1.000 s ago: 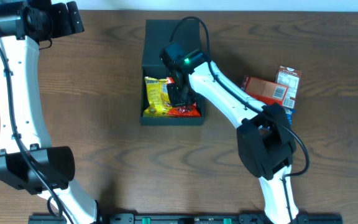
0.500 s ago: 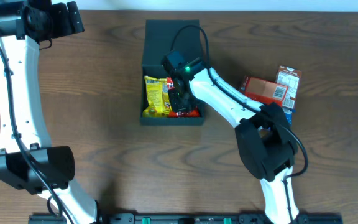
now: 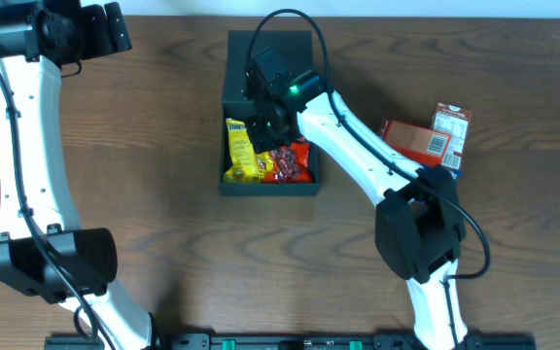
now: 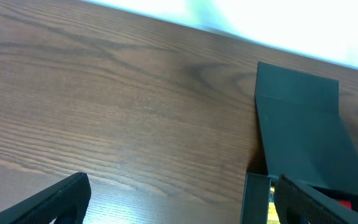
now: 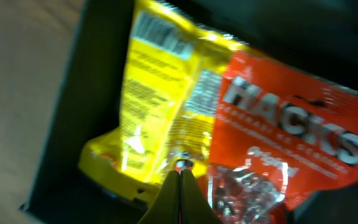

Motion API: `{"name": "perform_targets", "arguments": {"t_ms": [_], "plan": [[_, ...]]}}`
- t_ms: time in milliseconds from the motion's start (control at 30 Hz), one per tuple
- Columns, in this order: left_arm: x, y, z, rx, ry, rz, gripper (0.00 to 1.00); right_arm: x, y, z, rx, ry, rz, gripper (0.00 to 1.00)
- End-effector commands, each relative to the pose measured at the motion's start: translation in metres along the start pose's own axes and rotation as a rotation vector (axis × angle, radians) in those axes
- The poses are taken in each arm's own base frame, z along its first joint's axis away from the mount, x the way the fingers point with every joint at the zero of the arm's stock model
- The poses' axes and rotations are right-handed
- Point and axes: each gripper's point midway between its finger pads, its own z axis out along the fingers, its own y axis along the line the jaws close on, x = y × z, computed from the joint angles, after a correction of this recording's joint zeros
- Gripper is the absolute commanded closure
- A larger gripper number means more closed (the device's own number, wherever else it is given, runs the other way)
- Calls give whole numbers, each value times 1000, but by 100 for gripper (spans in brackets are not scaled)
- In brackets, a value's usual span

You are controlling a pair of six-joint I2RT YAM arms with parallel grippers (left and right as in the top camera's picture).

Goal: Pack container
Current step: 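Open the right gripper and press the red bag down beside the yellow bag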

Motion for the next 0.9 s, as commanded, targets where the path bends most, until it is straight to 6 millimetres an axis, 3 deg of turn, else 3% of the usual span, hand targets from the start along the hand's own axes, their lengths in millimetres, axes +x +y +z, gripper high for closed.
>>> {"name": "perform_targets", "arguments": {"t_ms": [0,300,533,867], "plan": [[1,4,6,-7,11,-3,5,7,15,11,-99,40,-75,98],[1,7,6,-18,11,-4,5,29,21,54,-109,138,-87,99],[1,7,6,-17,11,-4,5,33,25,62,-141,155,-123,98],[2,7,6,-18,12,-5,5,46,19,91,-134,210,-124,99]]}}
